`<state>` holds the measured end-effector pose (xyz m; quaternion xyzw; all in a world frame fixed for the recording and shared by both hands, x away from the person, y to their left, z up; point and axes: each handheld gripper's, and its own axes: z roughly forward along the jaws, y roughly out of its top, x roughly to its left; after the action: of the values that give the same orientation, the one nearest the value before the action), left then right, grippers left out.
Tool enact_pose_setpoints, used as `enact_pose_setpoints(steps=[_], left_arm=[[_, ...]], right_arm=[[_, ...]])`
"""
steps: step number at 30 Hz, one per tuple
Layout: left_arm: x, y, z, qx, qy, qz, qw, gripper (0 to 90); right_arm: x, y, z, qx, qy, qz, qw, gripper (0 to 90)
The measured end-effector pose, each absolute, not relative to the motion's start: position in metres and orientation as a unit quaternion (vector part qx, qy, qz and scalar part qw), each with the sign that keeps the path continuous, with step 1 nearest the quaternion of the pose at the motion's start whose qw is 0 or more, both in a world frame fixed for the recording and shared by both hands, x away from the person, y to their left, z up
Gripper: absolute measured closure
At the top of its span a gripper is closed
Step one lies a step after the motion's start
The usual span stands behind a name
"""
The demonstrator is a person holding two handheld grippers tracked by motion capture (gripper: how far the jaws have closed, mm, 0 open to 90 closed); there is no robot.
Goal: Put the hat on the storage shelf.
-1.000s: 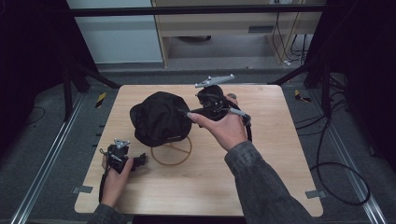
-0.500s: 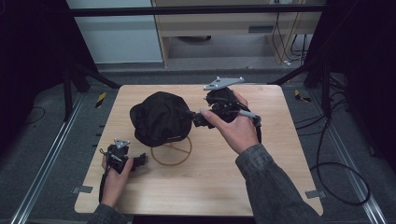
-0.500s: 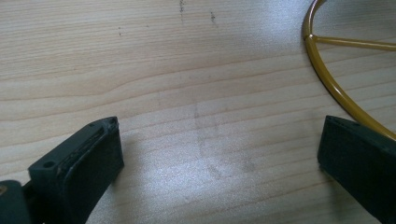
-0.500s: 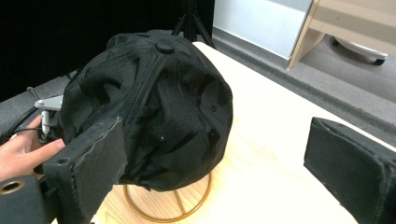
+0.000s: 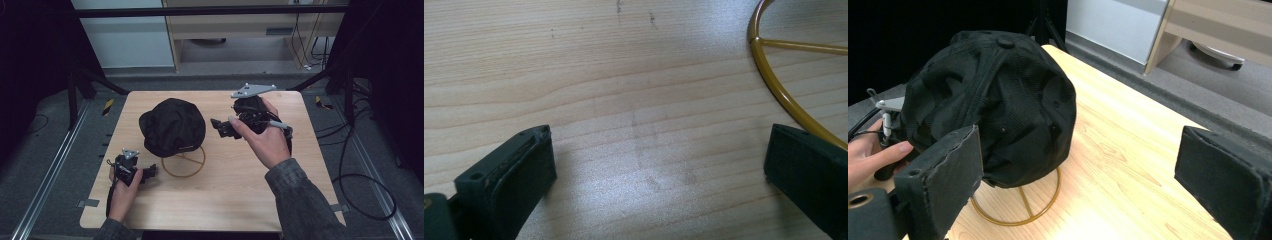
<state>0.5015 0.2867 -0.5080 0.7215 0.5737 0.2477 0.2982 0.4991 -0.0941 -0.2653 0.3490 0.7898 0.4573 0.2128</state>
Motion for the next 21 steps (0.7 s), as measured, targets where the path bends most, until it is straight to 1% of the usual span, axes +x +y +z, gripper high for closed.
enact_pose_setpoints(steps=[21], left_arm=[[0.501,0.286,-0.508,0.720,0.575,0.249,0.298,0.0]], right_arm=[[0.486,-0.144,-0.275,0.384,0.771,0.451,0.236,6.5]])
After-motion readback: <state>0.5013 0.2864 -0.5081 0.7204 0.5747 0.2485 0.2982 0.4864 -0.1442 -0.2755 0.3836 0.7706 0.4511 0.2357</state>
